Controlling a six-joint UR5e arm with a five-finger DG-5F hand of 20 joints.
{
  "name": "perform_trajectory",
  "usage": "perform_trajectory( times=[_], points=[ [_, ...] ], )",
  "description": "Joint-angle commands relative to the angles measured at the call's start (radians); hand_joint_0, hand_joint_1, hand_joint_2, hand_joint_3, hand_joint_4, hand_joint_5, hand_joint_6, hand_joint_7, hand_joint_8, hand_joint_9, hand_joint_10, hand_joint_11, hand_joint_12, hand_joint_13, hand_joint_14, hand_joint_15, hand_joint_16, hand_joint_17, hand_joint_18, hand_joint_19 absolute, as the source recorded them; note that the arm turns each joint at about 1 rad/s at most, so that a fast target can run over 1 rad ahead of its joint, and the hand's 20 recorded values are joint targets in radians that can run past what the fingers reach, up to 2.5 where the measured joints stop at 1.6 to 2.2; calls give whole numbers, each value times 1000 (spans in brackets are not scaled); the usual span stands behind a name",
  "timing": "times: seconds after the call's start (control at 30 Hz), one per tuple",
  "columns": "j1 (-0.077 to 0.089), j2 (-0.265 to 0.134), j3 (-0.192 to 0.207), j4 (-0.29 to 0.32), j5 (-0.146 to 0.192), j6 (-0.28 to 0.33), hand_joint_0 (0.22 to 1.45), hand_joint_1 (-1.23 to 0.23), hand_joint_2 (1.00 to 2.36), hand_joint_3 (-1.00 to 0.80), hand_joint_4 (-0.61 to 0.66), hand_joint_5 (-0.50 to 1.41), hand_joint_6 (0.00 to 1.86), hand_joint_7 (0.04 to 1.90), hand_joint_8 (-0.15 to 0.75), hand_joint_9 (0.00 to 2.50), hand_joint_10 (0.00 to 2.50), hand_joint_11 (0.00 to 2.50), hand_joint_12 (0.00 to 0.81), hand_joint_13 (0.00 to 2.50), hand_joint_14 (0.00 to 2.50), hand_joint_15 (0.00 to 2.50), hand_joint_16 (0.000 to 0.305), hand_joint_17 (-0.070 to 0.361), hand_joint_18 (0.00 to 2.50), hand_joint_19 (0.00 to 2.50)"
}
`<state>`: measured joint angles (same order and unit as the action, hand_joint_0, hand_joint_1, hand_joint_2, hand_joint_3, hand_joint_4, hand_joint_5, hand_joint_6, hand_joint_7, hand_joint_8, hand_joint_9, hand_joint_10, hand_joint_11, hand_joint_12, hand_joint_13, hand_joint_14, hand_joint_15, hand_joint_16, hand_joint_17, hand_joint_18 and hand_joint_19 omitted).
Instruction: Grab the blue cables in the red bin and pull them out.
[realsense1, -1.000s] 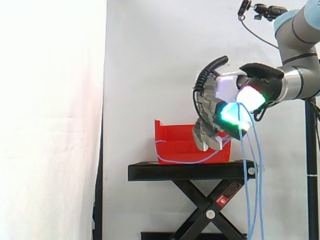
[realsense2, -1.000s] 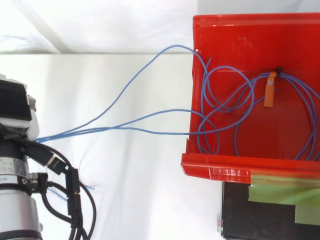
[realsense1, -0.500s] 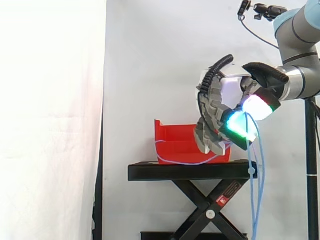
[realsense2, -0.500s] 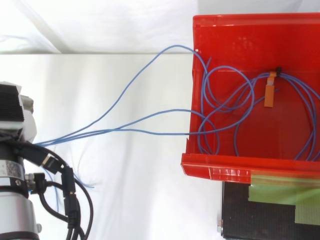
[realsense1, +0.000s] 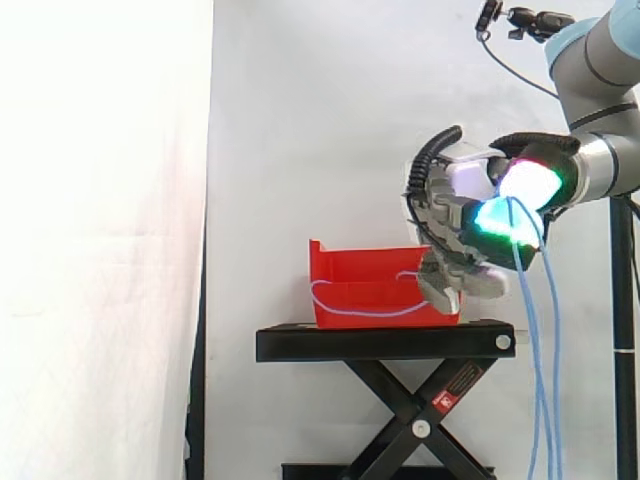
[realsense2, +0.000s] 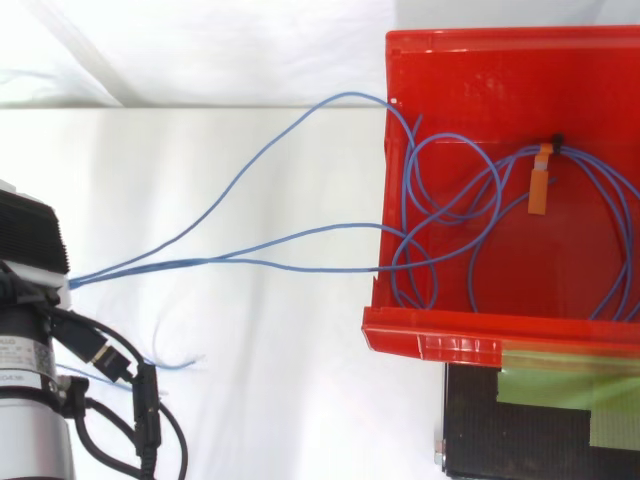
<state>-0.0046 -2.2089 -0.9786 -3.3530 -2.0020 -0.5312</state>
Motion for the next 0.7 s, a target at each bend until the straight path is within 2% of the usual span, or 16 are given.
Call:
perform_trajectory(
  times=[0.0,0.2,0.43,0.47,0.5,0.67],
  points=[
    [1,0,0,0,0,38,907,-789,1000,-1000,37,1103,14,937,204,1362,30,1052,319,1286,30,1010,36,81,719,779],
    [1,0,0,0,2,40,912,-788,1000,-1000,45,1101,8,940,210,1381,31,1071,368,1526,25,1397,35,79,839,917],
    [1,0,0,1,-1,36,914,-790,1000,-1000,44,1103,0,946,211,1394,32,1082,362,1574,15,1629,35,78,916,1012],
    [1,0,0,1,-1,36,914,-791,1000,-1000,45,1105,0,943,212,1404,31,1100,356,1627,3,1751,34,77,955,1047],
    [1,0,0,1,-1,35,914,-791,1000,-1000,43,1106,0,946,216,1405,32,1092,352,1646,8,1761,34,76,966,1076],
    [1,0,0,1,-3,30,912,-793,1000,-1000,38,1107,0,943,211,1419,32,1100,323,1584,839,1298,34,77,987,1093]
  ],
)
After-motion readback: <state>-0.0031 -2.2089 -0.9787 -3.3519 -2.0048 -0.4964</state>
